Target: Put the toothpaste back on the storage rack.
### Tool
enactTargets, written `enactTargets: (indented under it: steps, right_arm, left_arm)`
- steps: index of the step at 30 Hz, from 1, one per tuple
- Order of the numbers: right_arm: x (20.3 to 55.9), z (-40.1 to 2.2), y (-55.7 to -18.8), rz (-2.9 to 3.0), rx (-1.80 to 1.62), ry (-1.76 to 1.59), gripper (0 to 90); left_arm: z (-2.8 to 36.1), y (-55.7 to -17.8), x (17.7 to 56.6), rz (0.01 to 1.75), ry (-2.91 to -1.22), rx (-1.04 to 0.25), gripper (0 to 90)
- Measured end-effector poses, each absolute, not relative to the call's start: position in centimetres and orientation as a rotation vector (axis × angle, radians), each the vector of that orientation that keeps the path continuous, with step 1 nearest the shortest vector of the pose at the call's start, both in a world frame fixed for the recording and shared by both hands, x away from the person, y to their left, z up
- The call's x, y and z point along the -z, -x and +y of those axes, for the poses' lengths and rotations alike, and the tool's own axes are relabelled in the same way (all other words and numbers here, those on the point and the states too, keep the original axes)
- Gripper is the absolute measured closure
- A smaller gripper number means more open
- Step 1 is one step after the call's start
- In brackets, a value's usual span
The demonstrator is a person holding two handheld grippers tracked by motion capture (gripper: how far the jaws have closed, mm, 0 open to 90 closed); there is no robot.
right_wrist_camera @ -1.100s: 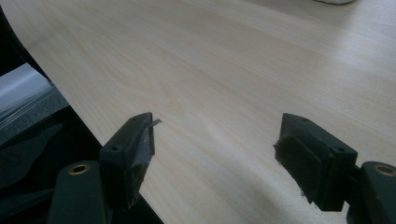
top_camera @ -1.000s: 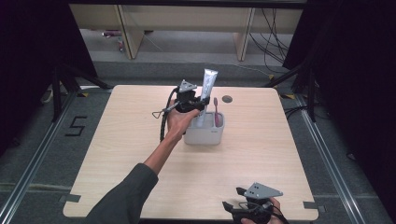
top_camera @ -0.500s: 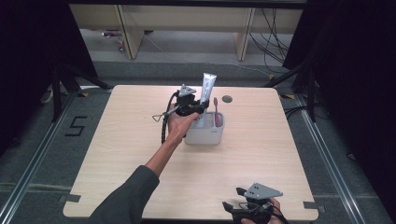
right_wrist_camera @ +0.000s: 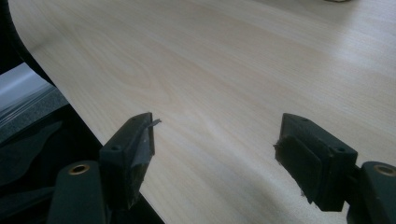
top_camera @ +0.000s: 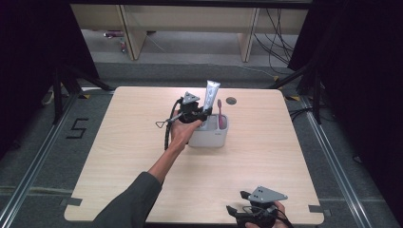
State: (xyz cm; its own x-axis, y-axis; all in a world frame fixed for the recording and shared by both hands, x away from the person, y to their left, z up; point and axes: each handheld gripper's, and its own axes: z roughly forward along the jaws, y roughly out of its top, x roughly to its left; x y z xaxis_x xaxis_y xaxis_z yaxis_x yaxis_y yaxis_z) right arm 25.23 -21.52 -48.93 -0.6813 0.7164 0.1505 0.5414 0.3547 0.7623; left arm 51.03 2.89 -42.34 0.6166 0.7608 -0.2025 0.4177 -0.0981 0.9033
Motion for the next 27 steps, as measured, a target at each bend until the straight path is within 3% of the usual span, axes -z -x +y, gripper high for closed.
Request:
enactTargets:
  steps: [27]
  right_arm:
    - [48.89,-21.59,-25.30,2.403,-1.222,-1.122,28.0]
  left_arm:
    - [2.94,-50.10,41.95,0.980,-1.863,-0.437,71.4]
